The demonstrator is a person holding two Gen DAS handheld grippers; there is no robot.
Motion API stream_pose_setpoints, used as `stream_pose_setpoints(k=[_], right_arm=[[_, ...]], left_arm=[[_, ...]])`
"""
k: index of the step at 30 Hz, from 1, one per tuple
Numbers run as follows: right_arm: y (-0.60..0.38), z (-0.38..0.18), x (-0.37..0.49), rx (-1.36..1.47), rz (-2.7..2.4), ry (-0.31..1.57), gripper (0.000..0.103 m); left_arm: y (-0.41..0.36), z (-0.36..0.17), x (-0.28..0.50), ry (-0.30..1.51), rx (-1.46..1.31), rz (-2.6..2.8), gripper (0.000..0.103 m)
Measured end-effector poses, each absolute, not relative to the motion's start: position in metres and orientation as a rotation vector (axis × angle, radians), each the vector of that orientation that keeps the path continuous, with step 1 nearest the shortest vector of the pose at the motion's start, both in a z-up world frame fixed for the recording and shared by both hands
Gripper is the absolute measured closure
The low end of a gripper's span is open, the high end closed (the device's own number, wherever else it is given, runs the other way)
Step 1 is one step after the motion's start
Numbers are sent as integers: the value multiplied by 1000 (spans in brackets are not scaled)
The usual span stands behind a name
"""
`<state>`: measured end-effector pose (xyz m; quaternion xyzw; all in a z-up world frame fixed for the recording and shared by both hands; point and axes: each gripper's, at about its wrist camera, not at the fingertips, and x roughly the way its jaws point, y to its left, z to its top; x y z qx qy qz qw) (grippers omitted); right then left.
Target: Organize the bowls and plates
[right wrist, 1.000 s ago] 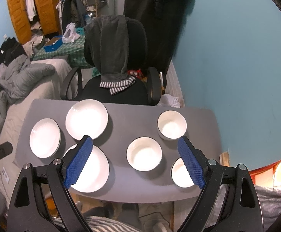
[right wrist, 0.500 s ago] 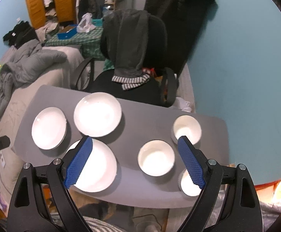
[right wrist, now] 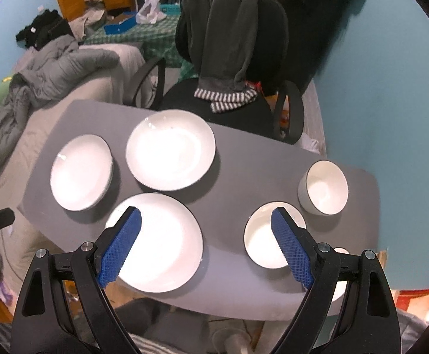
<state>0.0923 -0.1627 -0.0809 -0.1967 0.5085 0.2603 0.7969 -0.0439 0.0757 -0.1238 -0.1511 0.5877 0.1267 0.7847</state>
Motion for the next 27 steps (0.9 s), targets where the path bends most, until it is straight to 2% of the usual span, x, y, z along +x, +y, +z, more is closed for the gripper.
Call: stream_pose_setpoints(k=[8, 27], right_arm=[[-160, -124, 94, -506, 560, 1124, 15], [-156, -212, 103, -465, 642, 1319, 15]], left_arm=[[49, -169, -41, 1351, -304, 176, 8], [39, -246, -14, 1458, -347, 152, 8]])
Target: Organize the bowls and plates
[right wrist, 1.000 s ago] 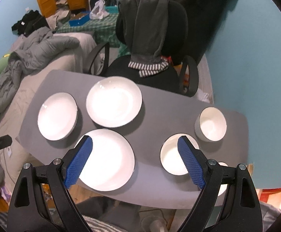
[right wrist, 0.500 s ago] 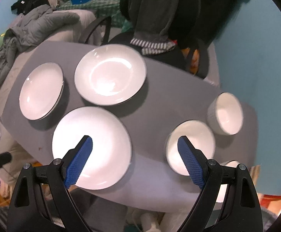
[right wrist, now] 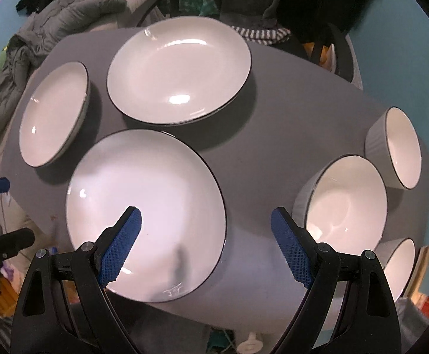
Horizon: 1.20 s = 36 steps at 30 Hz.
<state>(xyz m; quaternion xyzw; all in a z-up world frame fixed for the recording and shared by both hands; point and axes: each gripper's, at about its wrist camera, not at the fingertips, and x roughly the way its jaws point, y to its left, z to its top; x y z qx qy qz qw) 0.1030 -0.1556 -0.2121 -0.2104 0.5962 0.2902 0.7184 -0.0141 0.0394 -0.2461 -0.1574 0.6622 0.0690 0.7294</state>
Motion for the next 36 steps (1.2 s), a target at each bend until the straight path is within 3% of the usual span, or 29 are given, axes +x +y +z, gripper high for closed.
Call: stream_pose_setpoints(k=[10, 15, 17, 26, 32, 36], right_arm=[[-160, -246, 106, -504, 649, 1379, 15], [-162, -256, 112, -500, 664, 1409, 16], [-163, -257, 113, -498, 666, 1410, 21], [-155, -265, 105, -554, 704, 1388, 40], [-158, -265, 109, -588, 696, 1385, 53], [-157, -263, 109, -619, 700, 1372, 55]], left_arm=[[30, -273, -8, 1522, -420, 155, 18], [32, -284, 1, 1552, -476, 166, 30], [31, -286, 3, 1564, -483, 168, 40], [37, -300, 11, 1601, -532, 205, 56], [38, -303, 12, 1613, -561, 216, 62], [34, -305, 17, 1619, -575, 211, 63]])
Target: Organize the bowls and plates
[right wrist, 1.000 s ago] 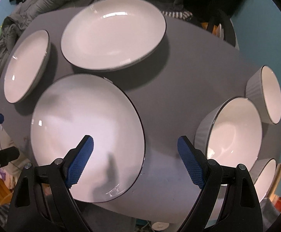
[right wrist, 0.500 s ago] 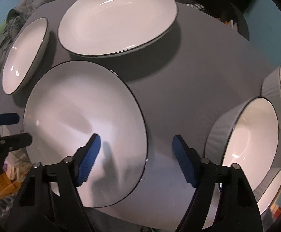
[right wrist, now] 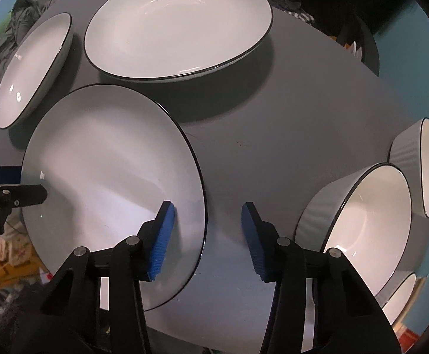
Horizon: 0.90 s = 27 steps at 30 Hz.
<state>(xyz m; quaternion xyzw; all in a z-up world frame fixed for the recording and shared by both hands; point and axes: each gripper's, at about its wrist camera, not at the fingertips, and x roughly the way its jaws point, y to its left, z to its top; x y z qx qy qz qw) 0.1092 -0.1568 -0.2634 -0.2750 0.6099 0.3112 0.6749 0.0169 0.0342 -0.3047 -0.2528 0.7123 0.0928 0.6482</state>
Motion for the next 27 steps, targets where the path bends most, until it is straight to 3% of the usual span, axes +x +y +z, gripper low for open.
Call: stream_pose_setpoints(k=[6, 8, 14, 21, 27], right_arm=[[-146, -258, 88, -711, 709, 1326, 55], [-147, -261, 85, -709, 721, 1341, 55], [-152, -265, 82, -686, 728, 1352, 56], [-153, -267, 91, -664, 754, 1374, 70], [-154, -271, 105, -634, 755, 1412, 75]], left_arm=[[39, -314, 17, 1622, -573, 192, 63], [38, -315, 21, 1626, -566, 184, 71], [33, -320, 28, 1629, -568, 171, 77], [36, -327, 33, 1610, -610, 140, 79], [38, -329, 40, 1597, -618, 132, 84]])
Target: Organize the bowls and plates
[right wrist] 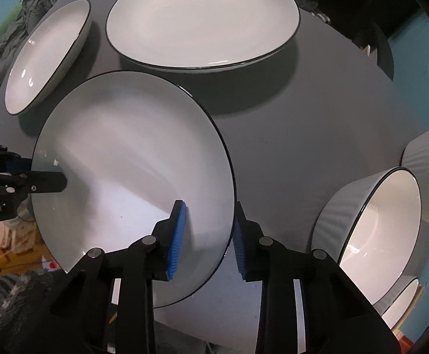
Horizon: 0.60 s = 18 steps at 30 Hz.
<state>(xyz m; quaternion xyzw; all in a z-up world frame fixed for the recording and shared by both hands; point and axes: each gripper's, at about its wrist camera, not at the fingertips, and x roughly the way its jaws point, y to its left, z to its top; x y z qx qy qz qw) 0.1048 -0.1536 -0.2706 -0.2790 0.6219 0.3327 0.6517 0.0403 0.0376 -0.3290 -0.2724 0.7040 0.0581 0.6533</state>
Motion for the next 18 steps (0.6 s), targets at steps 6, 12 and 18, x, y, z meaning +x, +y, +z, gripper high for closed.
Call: stream_pose_setpoints(k=[6, 12, 18], right_arm=[[-160, -278, 126, -565, 739, 1468, 79], [-161, -283, 146, -483, 722, 1532, 80], [-174, -290, 161, -396, 701, 1573, 80]], left_arm=[[30, -327, 30, 1595, -607, 122, 84], [17, -323, 30, 1579, -581, 132, 84], [12, -314, 26, 1562, -513, 147, 84]])
